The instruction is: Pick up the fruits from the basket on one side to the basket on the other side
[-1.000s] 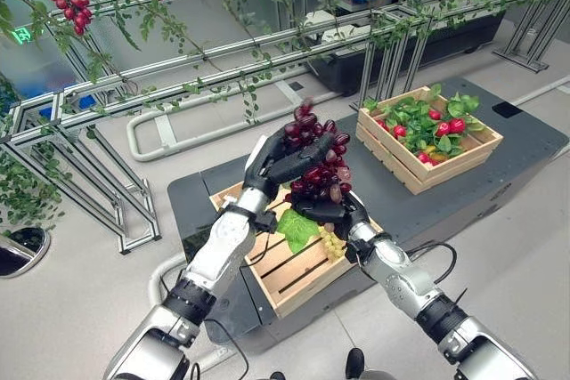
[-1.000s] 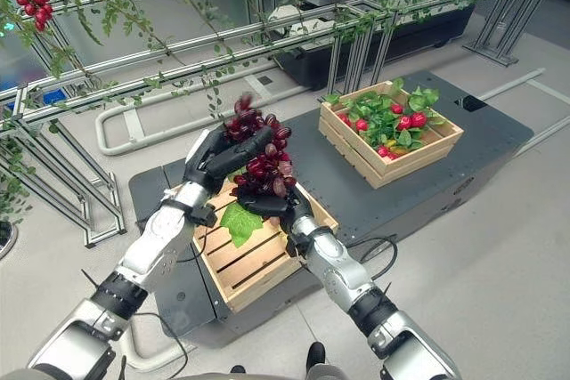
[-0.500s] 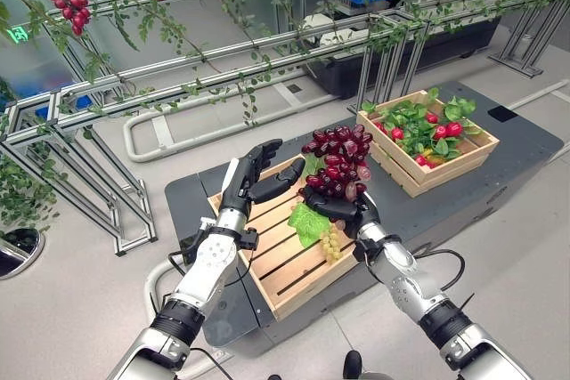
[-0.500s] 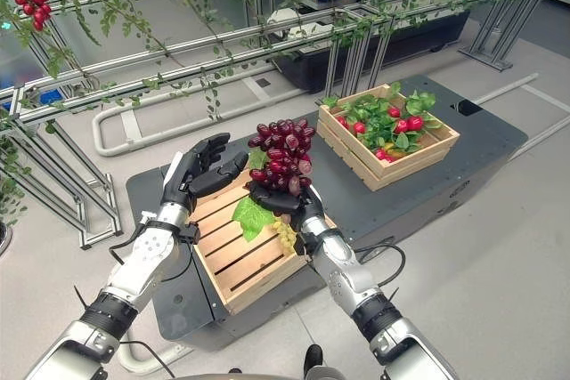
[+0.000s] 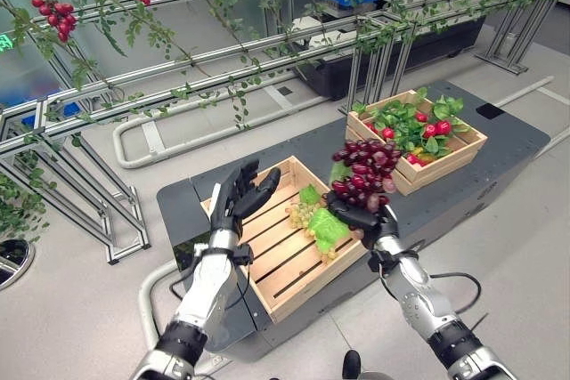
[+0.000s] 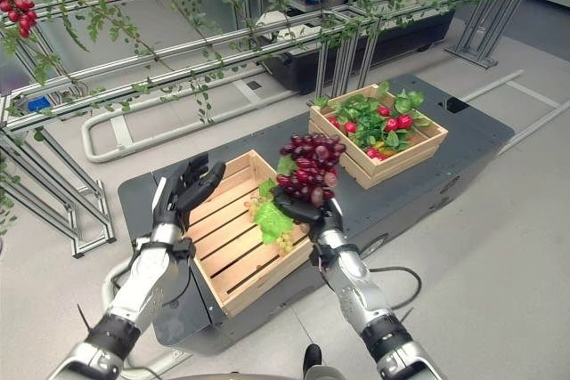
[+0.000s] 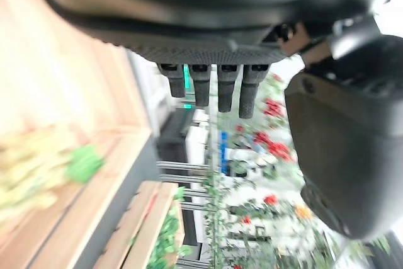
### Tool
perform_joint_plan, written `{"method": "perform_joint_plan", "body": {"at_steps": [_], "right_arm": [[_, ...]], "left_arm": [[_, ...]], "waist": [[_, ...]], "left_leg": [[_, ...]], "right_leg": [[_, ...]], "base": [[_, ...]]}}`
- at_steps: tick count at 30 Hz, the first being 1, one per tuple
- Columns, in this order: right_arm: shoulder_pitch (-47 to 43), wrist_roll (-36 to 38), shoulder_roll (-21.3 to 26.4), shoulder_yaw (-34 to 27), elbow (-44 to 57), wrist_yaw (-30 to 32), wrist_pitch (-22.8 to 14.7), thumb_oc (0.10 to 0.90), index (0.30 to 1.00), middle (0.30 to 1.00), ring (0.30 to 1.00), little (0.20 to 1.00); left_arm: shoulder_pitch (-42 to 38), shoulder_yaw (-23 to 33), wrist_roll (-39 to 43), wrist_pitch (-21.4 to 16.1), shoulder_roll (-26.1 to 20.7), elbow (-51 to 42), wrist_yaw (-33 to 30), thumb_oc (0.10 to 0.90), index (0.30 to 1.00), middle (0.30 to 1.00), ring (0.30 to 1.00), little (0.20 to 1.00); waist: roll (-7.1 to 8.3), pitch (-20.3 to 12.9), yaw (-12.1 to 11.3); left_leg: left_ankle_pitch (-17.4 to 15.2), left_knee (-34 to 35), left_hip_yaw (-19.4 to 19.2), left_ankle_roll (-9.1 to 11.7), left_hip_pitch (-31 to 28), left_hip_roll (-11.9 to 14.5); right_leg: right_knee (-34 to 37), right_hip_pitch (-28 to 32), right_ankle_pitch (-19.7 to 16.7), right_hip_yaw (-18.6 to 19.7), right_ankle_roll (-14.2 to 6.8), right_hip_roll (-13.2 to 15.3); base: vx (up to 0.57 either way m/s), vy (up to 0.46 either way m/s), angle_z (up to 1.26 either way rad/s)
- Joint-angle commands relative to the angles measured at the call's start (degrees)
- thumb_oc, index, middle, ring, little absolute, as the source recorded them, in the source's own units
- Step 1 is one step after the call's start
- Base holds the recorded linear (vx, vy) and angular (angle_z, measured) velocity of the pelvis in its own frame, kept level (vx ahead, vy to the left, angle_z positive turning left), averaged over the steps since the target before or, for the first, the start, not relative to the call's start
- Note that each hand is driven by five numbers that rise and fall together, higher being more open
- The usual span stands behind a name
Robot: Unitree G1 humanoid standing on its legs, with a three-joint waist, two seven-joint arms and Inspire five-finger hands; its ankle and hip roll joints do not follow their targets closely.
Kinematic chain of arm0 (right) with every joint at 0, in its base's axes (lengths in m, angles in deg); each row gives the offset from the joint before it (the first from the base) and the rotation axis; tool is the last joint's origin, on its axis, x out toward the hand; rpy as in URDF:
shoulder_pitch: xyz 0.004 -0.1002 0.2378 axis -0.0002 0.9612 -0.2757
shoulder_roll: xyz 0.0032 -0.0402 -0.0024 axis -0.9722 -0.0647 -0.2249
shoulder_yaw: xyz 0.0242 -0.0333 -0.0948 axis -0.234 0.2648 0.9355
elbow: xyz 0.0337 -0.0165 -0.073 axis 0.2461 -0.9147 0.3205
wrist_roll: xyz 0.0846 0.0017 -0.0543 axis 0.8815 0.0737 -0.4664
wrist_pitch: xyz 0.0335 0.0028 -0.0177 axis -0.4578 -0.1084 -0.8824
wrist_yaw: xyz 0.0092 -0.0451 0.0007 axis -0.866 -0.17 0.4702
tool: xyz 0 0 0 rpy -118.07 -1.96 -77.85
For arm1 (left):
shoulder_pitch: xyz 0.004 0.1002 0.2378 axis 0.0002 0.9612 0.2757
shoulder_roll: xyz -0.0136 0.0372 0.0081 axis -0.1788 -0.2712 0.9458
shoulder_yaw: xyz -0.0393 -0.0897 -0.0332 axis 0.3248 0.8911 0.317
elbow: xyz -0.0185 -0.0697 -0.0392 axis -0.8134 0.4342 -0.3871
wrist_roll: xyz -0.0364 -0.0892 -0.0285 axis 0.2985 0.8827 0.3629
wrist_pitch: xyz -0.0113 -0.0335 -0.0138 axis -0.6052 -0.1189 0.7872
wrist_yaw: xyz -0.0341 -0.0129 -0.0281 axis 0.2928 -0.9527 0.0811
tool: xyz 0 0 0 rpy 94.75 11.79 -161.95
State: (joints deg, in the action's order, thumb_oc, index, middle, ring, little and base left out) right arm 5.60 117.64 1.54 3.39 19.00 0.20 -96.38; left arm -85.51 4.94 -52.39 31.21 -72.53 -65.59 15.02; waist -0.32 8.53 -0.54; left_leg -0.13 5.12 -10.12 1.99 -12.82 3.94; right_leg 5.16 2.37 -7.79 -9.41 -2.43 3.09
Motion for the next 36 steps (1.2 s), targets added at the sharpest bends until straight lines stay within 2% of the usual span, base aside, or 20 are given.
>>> {"method": "perform_joint_plan", "body": {"at_steps": [1, 8, 14, 18, 22, 24, 26, 27, 29, 31, 36], "right_arm": [[-0.6, -4.1, -0.4, -6.6, 7.1, 0.7, -11.6, 0.4, 0.3, 0.3, 0.3, 0.3], [3.6, -2.5, -0.5, -10.0, 4.2, 1.9, -11.5, 0.4, 0.3, 0.3, 0.3, 0.3], [5.5, -0.9, -1.5, -10.7, 1.6, 2.5, -12.8, 0.4, 0.3, 0.3, 0.3, 0.3], [6.7, -0.1, -2.4, -10.6, 0.0, 1.6, -12.8, 0.4, 0.3, 0.3, 0.3, 0.3], [7.5, 0.4, -3.1, -10.4, -0.8, 0.7, -13.3, 0.4, 0.3, 0.3, 0.3, 0.3], [7.3, 0.9, -3.0, -10.2, -0.6, 0.6, -13.0, 0.4, 0.3, 0.3, 0.3, 0.3], [6.2, 0.9, -2.0, -9.7, -1.0, -0.8, -13.0, 0.4, 0.3, 0.3, 0.3, 0.3], [5.3, 1.3, -1.3, -9.1, -1.2, -1.4, -12.4, 0.4, 0.3, 0.3, 0.3, 0.3], [2.9, 3.3, -0.5, -7.0, -2.1, -2.8, -12.3, 0.4, 0.3, 0.3, 0.3, 0.3], [0.0, 6.0, -0.2, -7.1, -6.1, -3.1, -13.4, 0.4, 0.3, 0.3, 0.3, 0.3], [0.9, 5.2, -2.5, -6.6, -4.3, -2.0, -14.2, 0.4, 0.3, 0.3, 0.3, 0.3]], "left_arm": [[-2.2, 1.4, 3.3, -5.1, 0.6, 1.4, 4.3, 0.8, 0.9, 0.9, 0.9, 0.9], [0.0, 0.3, 6.1, -4.7, 2.0, 2.3, 7.9, 0.8, 0.9, 0.9, 0.9, 0.9], [-0.9, -1.9, -1.7, -8.6, 0.7, -0.3, 5.0, 0.8, 0.9, 0.9, 0.9, 0.9], [-1.6, -3.1, -5.0, -8.4, -0.3, -1.9, 3.2, 0.8, 0.9, 0.9, 0.9, 0.9], [-1.2, -3.1, -4.0, -6.5, -0.7, -1.7, 3.4, 0.8, 0.9, 0.9, 0.9, 0.9], [-0.8, -3.0, -3.3, -6.9, -0.7, -1.5, 2.8, 0.8, 0.9, 0.9, 0.9, 0.9], [-0.1, -2.0, -2.0, -9.0, -0.7, -1.6, 1.4, 0.8, 0.9, 0.9, 0.9, 0.9], [0.7, -1.1, -1.9, -9.9, -0.7, -2.2, 0.2, 0.8, 0.9, 0.9, 0.9, 0.9], [1.8, 0.8, -1.3, -11.6, -0.8, -3.2, -0.8, 0.8, 0.9, 0.9, 0.9, 0.9], [-0.2, 2.2, -1.8, -12.2, -1.2, -1.5, 0.5, 0.8, 0.9, 0.9, 0.9, 0.9], [-2.2, 2.2, -3.1, -12.8, -2.1, -1.7, -1.0, 0.8, 0.9, 0.9, 0.9, 0.9]], "waist": [[0.53, -3.9, 2.2], [1.06, -2.3, 4.0], [0.94, -1.3, 5.5], [0.78, -1.0, 6.3], [0.81, -1.0, 6.8], [0.9, -0.6, 6.8], [1.98, 0.8, 5.6], [2.19, 1.7, 4.4], [1.76, 3.6, 2.1], [0.91, 4.2, 2.3], [0.85, 4.9, 3.1]], "left_leg": [[-5.7, -0.1, -0.6, -0.4, 1.6, 0.4], [-6.1, -0.1, -2.6, -0.8, 1.4, 0.7], [-6.1, -0.1, -4.2, -0.6, 1.6, 1.0], [-6.0, -0.1, -5.2, -0.4, 1.4, 1.1], [-5.8, -0.1, -6.1, -0.3, 1.0, 1.1], [-5.2, -0.1, -5.9, -0.4, 0.2, 0.6], [-9.4, -10.4, 0.3, -1.3, 4.0, -1.9], [-11.0, -13.6, 6.0, -2.3, 6.4, -4.6], [-10.3, -12.8, 15.3, -4.2, 8.0, -8.8], [-9.5, -9.5, 11.5, -5.1, 6.4, -7.8], [-9.6, -7.7, 12.6, -6.4, 6.4, -10.1]], "right_leg": [[-0.2, 6.5, 11.3, 0.7, -1.4, 0.7], [-0.2, 5.3, 10.5, 3.1, -1.8, 0.2], [-0.2, 4.2, 9.6, 4.8, -2.1, -0.2], [-0.2, 3.9, 9.1, 5.2, -2.2, -0.2], [-0.2, 3.9, 8.9, 5.0, -2.1, -0.3], [-0.2, 4.2, 8.8, 5.6, -1.9, -0.5], [-0.2, 4.2, 8.0, 8.9, -1.2, -0.1], [-0.8, 3.5, 7.4, 11.3, -1.1, -0.2], [-5.0, 0.4, 7.1, 15.1, -1.6, -1.6], [-5.6, -1.9, 6.1, 15.1, -2.4, -1.4], [-4.0, -6.9, 1.1, 17.0, -5.2, -0.1]], "base": [[-0.02, -0.014, -0.11], [-0.05, -0.012, -0.2], [-0.04, 0.005, -0.16], [0.0, -0.007, -0.13], [0.0, -0.038, -0.11], [-0.03, 0.006, -0.05], [-0.12, 0.074, -0.12], [-0.16, 0.126, -0.27], [-0.23, 0.182, -0.99], [-0.23, 0.229, -1.78], [-0.21, 0.168, -0.9]]}}
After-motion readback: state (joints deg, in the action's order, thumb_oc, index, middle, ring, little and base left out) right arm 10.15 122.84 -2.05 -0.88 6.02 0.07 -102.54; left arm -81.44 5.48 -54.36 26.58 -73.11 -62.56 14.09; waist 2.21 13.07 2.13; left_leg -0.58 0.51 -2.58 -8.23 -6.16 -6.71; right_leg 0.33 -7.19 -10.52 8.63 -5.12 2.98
